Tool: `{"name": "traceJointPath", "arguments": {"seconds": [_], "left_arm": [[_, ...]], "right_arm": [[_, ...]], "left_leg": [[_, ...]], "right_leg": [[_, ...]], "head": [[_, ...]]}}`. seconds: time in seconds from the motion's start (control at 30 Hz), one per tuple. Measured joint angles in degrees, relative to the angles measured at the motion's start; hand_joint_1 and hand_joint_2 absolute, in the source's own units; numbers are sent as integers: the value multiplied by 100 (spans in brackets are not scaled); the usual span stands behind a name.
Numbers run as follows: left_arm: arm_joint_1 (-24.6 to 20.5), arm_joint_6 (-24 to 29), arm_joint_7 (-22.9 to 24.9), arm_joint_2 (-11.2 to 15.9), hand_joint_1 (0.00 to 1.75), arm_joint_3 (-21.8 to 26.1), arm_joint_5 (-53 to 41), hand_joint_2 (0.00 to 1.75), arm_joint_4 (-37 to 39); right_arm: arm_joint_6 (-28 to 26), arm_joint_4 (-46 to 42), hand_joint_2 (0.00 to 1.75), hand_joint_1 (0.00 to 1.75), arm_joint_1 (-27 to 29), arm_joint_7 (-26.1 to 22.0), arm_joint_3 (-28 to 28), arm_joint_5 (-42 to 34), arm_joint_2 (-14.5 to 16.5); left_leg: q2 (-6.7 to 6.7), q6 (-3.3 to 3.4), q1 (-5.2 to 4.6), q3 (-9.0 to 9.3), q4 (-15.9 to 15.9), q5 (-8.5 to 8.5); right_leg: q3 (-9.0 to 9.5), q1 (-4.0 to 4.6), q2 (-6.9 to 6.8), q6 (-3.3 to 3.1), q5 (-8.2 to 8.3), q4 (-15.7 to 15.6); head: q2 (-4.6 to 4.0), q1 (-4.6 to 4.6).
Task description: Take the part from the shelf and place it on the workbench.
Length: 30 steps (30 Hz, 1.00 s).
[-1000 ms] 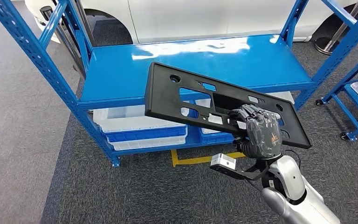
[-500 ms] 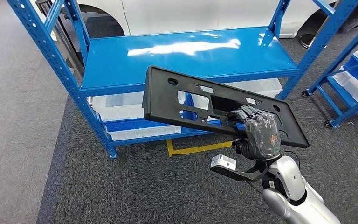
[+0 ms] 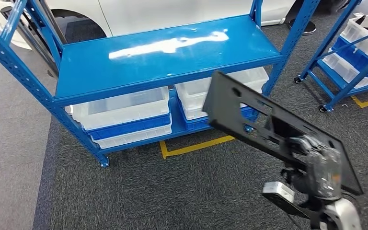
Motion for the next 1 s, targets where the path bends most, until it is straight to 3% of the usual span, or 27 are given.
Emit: {"name": "traceJointPath", "arguments": {"seconds": [0.03, 0.07, 0.13, 0.2, 0.27, 0.33, 0.4, 0.47, 0.53, 0.57, 0.6, 0.67, 0.73, 0.77, 0.83, 0.9, 0.97, 1.0], "left_arm": [[-15, 26, 31, -3, 0, -14, 3, 175, 0], [-15, 51, 42, -6, 0, -24, 22, 175, 0], [32, 85, -29, -12, 0, -33, 68, 175, 0], [96, 103, -128, -3, 0, -34, 98, 175, 2], [122, 118, -168, 1, 0, -34, 125, 175, 4], [115, 123, -168, -19, 0, -33, 167, 175, 4], [123, 133, -169, -44, 0, -32, 213, 175, 4], [141, 142, -173, -52, 0, -29, 250, 175, 6], [148, 142, -173, -50, 0, -26, 277, 175, 7], [149, 143, -172, -50, 0, -25, 287, 175, 7], [149, 144, -171, -50, 0, -24, 292, 175, 7], [147, 147, -166, -46, 0, -24, 297, 175, 8], [150, 147, -163, -35, 0, -22, 313, 175, 14], [151, 145, -163, -30, 0, -22, 324, 175, 17], [153, 142, -163, -26, 0, -22, 338, 175, 19], [151, 137, -166, -19, 0, -21, 336, 175, 20], [133, 126, -170, -15, 0, -16, 332, 175, 20], [115, 120, -167, -16, 0, -13, 323, 175, 20]], "right_arm": [[5, -128, 175, 175, 338, -83, -332, -61, -13], [32, -238, 175, 175, 617, -173, -640, -104, -11], [72, -386, 175, 175, 986, -319, -1109, -128, 12], [105, -474, 175, 175, 1174, -393, -1463, -137, 55], [145, -504, 175, 175, 1256, -445, -1696, -162, 97], [182, -506, 175, 175, 1296, -512, -1874, -207, 124], [195, -499, 175, 175, 1292, -580, -2065, -258, 155], [215, -488, 175, 175, 1246, -655, -2231, -308, 192], [247, -467, 175, 175, 1220, -713, -2325, -342, 228], [261, -457, 175, 175, 1221, -726, -2354, -349, 244], [271, -450, 175, 175, 1221, -731, -2378, -352, 256], [282, -446, 175, 175, 1214, -741, -2427, -352, 272], [296, -438, 175, 175, 1196, -782, -2468, -347, 298], [309, -429, 175, 175, 1187, -810, -2479, -343, 315], [329, -416, 175, 175, 1181, -857, -2494, -337, 349], [348, -409, 175, 175, 1159, -891, -2507, -335, 379], [388, -404, 175, 175, 1095, -925, -2515, -334, 416], [410, -401, 175, 175, 1064, -943, -2516, -326, 436]], "left_leg": [[-8, 8, -1, -84, 252, -57], [-16, 28, -2, -87, 305, 3], [-118, 109, -9, 145, -207, 413], [-412, 216, -10, 392, -849, 764], [-550, 262, -20, 468, -1104, 857], [-417, 263, -15, 544, -1305, 877], [-269, 287, 17, 648, -1564, 916], [-105, 308, 29, 672, -1659, 959], [59, 300, 27, 644, -1632, 959], [135, 285, 28, 633, -1612, 947], [210, 262, 34, 621, -1589, 930], [339, 200, 43, 620, -1537, 881], [434, 126, 24, 629, -1486, 827], [477, 93, 10, 638, -1477, 812], [544, 30, 2, 663, -1474, 788], [375, -23, 16, 618, -1313, 631], [99, -36, 22, 383, -736, 251], [32, -23, 14, 222, -338, 49]], "right_leg": [[0, 12, 79, -5, -1, 4], [1, 22, 180, -9, 0, 11], [9, 39, 410, -10, 2, 25], [-5, 38, 625, 5, 30, 36], [-58, -8, 819, 70, 93, 26], [-107, -42, 946, 151, 160, -12], [-203, -20, 706, 201, 61, 116], [-447, -30, 334, 259, -269, 666], [-682, -88, 215, 337, -510, 1270], [-686, -115, 197, 371, -495, 1343], [-568, -140, 169, 401, -384, 1182], [-124, -162, 12, 434, -112, 463], [137, -132, -127, 384, -7, -10], [135, -109, -135, 333, -31, -35], [99, -105, -26, 233, -5, -28], [71, -119, 73, 151, 29, -51], [35, -106, 170, 83, 67, -68], [14, -86, 224, 59, 81, -67]], "head": [[0, 1], [0, 1], [0, 1], [0, 3], [0, 2], [0, -2], [0, 7], [0, 15], [0, 13], [0, 13], [0, 13], [0, 13], [0, 12], [0, 12], [0, 11], [0, 10], [0, 10], [0, 10]]}}
